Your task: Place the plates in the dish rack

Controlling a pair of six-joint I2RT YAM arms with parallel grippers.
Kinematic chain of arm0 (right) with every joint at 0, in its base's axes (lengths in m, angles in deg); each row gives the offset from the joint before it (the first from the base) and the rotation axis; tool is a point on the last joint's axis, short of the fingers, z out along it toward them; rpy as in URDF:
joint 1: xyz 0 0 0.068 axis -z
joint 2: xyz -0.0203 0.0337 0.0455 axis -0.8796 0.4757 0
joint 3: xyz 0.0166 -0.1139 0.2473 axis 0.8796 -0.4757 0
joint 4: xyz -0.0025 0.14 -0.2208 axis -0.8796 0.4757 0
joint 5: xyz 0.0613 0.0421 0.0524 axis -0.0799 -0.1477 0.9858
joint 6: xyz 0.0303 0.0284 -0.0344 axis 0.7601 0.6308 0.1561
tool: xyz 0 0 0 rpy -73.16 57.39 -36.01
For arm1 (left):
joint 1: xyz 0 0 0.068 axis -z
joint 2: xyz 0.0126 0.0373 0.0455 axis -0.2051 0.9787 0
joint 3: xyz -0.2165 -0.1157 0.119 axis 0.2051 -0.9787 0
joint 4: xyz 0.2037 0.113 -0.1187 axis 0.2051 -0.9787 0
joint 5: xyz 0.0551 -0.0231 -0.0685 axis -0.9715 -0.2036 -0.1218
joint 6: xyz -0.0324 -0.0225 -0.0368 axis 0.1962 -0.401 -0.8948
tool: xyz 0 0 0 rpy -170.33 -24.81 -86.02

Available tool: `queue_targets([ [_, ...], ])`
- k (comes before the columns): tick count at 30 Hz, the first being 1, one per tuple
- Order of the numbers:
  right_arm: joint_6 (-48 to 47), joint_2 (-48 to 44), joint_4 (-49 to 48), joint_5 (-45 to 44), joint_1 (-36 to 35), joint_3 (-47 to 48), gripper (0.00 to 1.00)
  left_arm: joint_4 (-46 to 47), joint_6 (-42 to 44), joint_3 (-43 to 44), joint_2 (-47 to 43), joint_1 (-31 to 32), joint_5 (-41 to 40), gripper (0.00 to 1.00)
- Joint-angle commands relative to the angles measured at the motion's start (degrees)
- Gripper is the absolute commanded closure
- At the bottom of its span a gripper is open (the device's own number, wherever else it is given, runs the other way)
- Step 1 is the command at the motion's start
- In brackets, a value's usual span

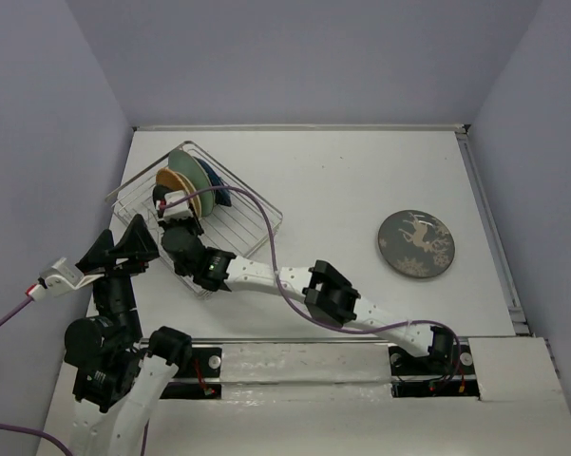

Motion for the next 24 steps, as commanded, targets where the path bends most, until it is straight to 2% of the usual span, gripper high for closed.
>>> queue_targets([
  [1,3.38,-0.87,-2.06,2.55,-1.43,-1.6,0.56,2.57,0.43,0.39,-0.85,0.19,0.02,0.01],
  [2,3.38,-1.39,-2.15,2.9,-1.43,-1.78,0.51,2.57,0.51,0.39,-0.85,0.19,0.02,0.01],
  [7,6.98,-6.48,-2.06,7.38,-1.43,-6.71,0.49,2.57,0.6,0.39,-0.94,0.19,-0.07,0.01],
  [9,9.61,-9.9,-2.15,8.35,-0.9,-12.84,0.47,2.48,0.6,0.39,-1.02,0.1,-0.07,0.01],
  [13,13.39,-24.48,-2.33,12.83,-0.37,-25.93,0.4,2.57,0.6,0.39,-1.2,0.45,-0.07,0.01],
  [15,14.27,-30.72,-3.2,14.41,0.41,-36.11,0.34,2.57,0.6,0.3,-1.29,0.63,0.19,0.01],
  [16,16.19,-37.71,-3.29,15.81,1.37,-39.89,0.31,2.74,0.6,0.3,-1.46,0.8,0.37,0.01],
  [19,20.15,-48.56,-3.3,18.98,4.19,-57.46,0.3,2.83,0.6,0.21,-1.73,1.33,0.63,0.01],
  [20,24.6,-55.56,-2.34,19.16,5.68,-62.12,0.3,2.83,0.52,0.12,-1.81,1.5,0.81,0.01],
  [21,28.13,-58.93,2.11,19.16,9.87,-66.52,0.31,3.01,0.6,-0.05,-1.81,1.94,1.51,0.01],
  [22,36.69,-62.19,5.11,19.16,12.78,-75.44,0.32,3.27,0.69,-0.14,-1.81,2.12,1.95,0.01],
  [23,41.65,-69.0,12.19,19.95,15.94,-80.22,0.39,3.36,0.78,-0.14,-1.64,2.47,3.17,0.01],
  [24,46.92,-72.81,14.35,21.43,19.54,-85.14,0.44,3.45,0.69,-0.14,-1.73,2.65,3.62,0.01],
])
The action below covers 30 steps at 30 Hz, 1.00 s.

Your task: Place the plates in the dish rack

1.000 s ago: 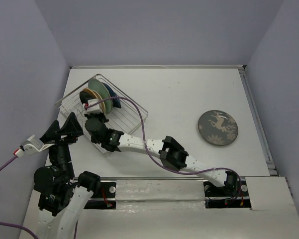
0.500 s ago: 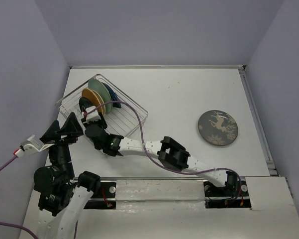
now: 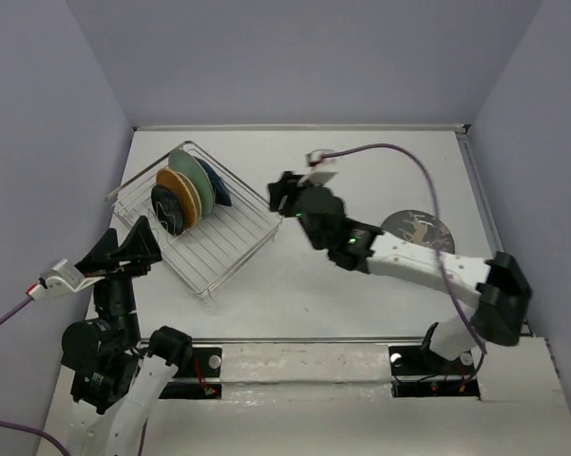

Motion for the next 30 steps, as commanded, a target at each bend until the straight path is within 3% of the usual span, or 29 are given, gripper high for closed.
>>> queue_targets([
  [1,29.91,-15.39,14.58,4.8,19.61,-21.94,0.47,3.8,0.76,-0.31,-0.81,1.14,2.92,0.01],
  [2,32.68,-19.7,15.21,6.22,23.77,-33.56,0.52,4.06,0.76,-0.49,-1.07,1.32,3.28,0.01],
  [3,36.45,-28.96,16.17,9.2,27.91,-38.99,0.54,4.41,0.76,-0.67,-1.16,1.58,4.06,0.01],
  [5,39.81,-38.76,18.28,9.66,39.25,-51.88,0.55,4.59,0.84,-0.67,-1.25,1.93,4.68,0.01],
  [7,41.23,-53.31,22.85,12.28,46.02,-57.47,0.5,4.77,0.93,-0.67,-1.16,2.46,5.3,0.01],
  [8,41.32,-57.58,24.95,11.78,50.92,-59.24,0.43,4.77,1.02,-0.67,-1.16,2.63,5.3,0.01],
  [11,42.11,-66.56,34.27,5.82,56.67,-61.8,0.34,4.86,1.02,-0.76,-1.42,2.9,5.3,0.01],
  [15,39.39,-64.4,35.78,9.66,65.72,-60.41,0.28,4.77,1.11,-0.67,-1.77,3.25,5.04,0.01],
  [22,39.83,-54.47,34.12,15.19,72.06,-59.34,0.28,4.68,1.02,-0.67,-2.57,3.51,4.77,0.01],
  [28,34.03,-45.86,23.32,33.64,82.25,-61.63,0.28,4.68,1.02,-0.67,-2.65,3.87,4.51,0.01],
  [30,33.76,-42.78,19.63,37.86,82.79,-62.33,0.29,4.59,1.11,-0.67,-2.65,3.87,4.51,0.01],
])
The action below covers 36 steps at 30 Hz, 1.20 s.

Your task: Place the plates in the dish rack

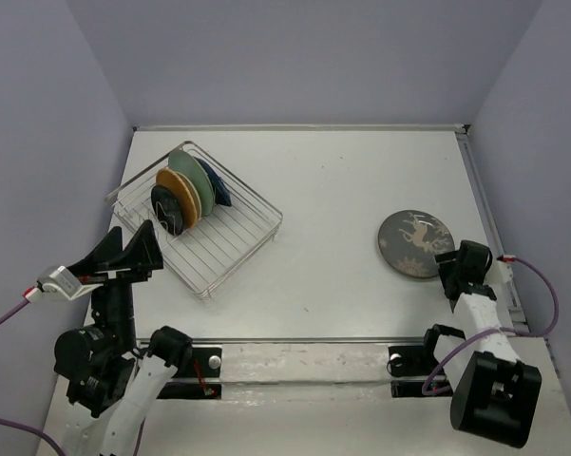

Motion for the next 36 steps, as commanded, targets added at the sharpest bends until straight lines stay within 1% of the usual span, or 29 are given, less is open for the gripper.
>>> queue_targets([
  [1,-1.67,7.73,-10.8,16.61,2.05,-1.48,0.29,2.87,0.95,-0.65,-0.73,0.52,-0.1,0.01],
  [3,-0.18,10.64,-14.5,21.11,2.05,-2.27,0.34,2.87,0.95,-0.65,-0.73,0.52,-0.19,0.01],
  [4,0.7,11.96,-20.18,23.14,2.05,-3.15,0.35,2.87,0.95,-0.56,-0.73,0.52,-0.19,0.01],
  [5,2.45,14.59,-23.1,26.29,2.05,-3.76,0.43,2.87,0.95,-0.56,-0.64,0.44,-0.19,0.01],
  [6,3.25,15.83,-28.01,27.28,2.05,-4.29,0.47,2.87,0.87,-0.64,-0.73,0.43,-0.1,0.01],
  [8,4.49,18.21,-31.91,29.92,2.05,-5.27,0.52,2.87,0.95,-0.64,-0.73,0.44,-0.1,0.01],
  [9,4.31,20.22,-34.27,30.62,2.05,-5.35,0.57,2.87,0.95,-0.56,-0.73,0.43,-0.1,0.01],
  [10,4.31,20.93,-35.51,31.76,2.05,-5.79,0.63,2.87,0.95,-0.56,-0.64,0.52,-0.1,0.01],
  [11,4.23,21.64,-38.75,32.21,2.05,-6.23,0.72,2.87,0.95,-0.56,-0.56,0.44,-0.1,0.01],
  [15,3.87,22.34,-45.26,33.44,2.05,-8.34,0.84,2.87,0.78,-0.64,-0.47,0.35,0.25,0.01],
  [16,3.79,22.61,-46.94,33.79,2.05,-8.86,0.93,2.87,0.78,-0.56,-0.21,0.43,0.51,0.01],
  [18,3.61,23.83,-52.1,34.58,2.05,-9.92,0.93,2.87,0.78,-0.65,-0.03,0.35,1.12,0.01],
  [21,3.08,24.9,-56.78,35.37,2.05,-10.71,0.93,2.87,0.78,-0.65,0.41,0.26,1.39,0.01],
  [23,2.47,23.5,-59.77,36.34,2.05,-11.33,0.93,2.87,0.78,-0.65,0.67,0.17,1.39,0.01],
  [25,1.07,20.0,-56.64,35.29,-2.06,-9.15,0.93,2.87,0.78,-0.65,1.03,0.0,1.83,0.01],
  [26,-1.72,14.41,-49.31,32.15,-4.25,-7.31,0.93,2.87,0.69,-0.65,1.46,-0.18,2.01,0.01],
  [27,-3.75,11.13,-45.06,29.6,-10.02,-5.2,0.93,2.87,0.69,-0.65,1.64,-0.35,2.18,0.01],
  [28,-5.77,8.05,-41.36,26.18,-13.04,-2.83,0.93,2.87,0.69,-0.65,1.9,-0.36,2.27,0.01],
  [29,-9.54,5.41,-38.02,20.06,-15.76,2.24,0.93,2.87,0.69,-0.65,2.17,-0.53,2.36,0.01],
  [30,-10.79,1.73,-34.51,18.17,-19.1,4.47,0.93,2.87,0.69,-0.65,2.34,-0.71,2.53,0.01],
  [31,-11.85,0.56,-33.86,16.84,-20.0,8.23,0.93,2.87,0.69,-0.65,2.69,-0.97,2.53,0.01],
  [34,-12.91,-0.85,-30.36,15.78,-22.37,13.88,0.93,2.95,0.52,-0.73,3.05,-1.76,2.97,0.01],
  [36,-15.02,-0.77,-29.03,13.85,-26.32,19.31,0.93,2.95,0.52,-0.73,3.57,-2.11,3.15,0.01],
])
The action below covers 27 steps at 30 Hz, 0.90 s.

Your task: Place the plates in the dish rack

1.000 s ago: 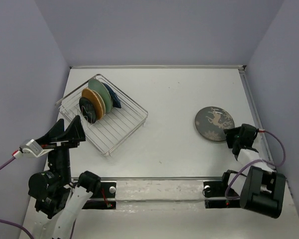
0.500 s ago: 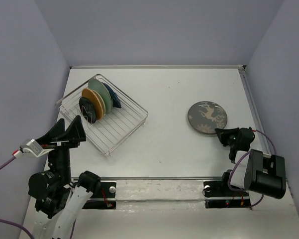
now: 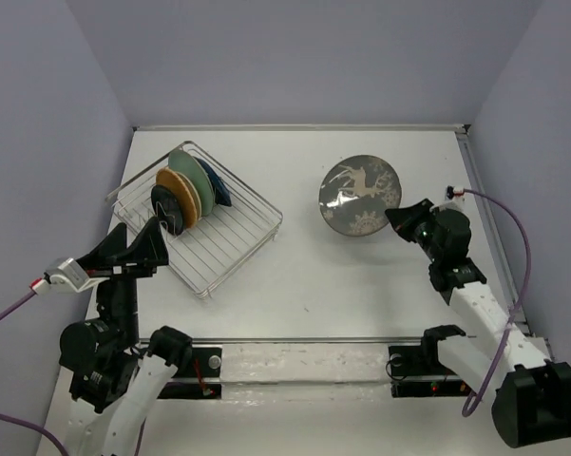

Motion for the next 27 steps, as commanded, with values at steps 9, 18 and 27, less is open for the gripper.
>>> queue_targets([
  [9,-15.2,12.69,0.41,-23.03,-31.29,35.24,0.93,3.35,0.01,-0.65,3.5,-2.74,2.13,0.01],
  [18,-19.25,45.89,0.32,-36.93,-52.99,69.23,0.93,3.61,-0.87,2.69,4.73,-2.91,2.39,0.01],
  [27,-22.14,65.52,5.86,-41.14,-59.23,93.21,0.93,2.56,-0.78,4.02,4.55,-2.21,1.17,0.01],
])
